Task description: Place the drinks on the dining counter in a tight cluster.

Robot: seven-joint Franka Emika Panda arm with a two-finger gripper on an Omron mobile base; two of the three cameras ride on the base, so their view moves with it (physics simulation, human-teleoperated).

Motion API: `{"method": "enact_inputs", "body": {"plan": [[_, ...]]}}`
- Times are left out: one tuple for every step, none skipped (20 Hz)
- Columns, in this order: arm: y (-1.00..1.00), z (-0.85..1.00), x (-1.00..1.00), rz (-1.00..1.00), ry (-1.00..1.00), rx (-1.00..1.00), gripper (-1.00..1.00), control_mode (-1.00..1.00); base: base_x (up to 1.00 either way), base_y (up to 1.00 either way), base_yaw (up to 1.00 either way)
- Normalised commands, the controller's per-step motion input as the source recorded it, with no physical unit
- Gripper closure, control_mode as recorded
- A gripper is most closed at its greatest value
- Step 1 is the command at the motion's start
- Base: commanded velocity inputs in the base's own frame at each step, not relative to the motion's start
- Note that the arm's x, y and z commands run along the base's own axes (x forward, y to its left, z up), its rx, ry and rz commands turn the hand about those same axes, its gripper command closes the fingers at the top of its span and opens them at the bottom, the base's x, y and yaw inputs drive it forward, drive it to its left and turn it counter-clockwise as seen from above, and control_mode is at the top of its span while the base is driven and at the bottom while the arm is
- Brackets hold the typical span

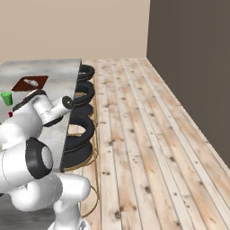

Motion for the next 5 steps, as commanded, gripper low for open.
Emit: {"method": "enact_inputs", "body": {"plan": [[-0.74,0.07,0.00,-0.39,0.19,-0.18,-1.00,-1.00,0.00,0.00,0.00],[-0.76,0.00,0.00,-0.39,0.17,-0.20,-1.00,-1.00,0.00,0.00,0.00],[-0.77,0.00,0.06,-0.39,0.15,-0.25,-1.00,-1.00,0.00,0.00,0.00],[-0.71,0.00,0.50,-0.38,0.10,-0.31,-1.00,-1.00,0.00,0.00,0.00],[-0.56,0.00,0.93,-0.35,0.06,-0.36,-1.00,-1.00,0.00,0.00,0.00]]}}
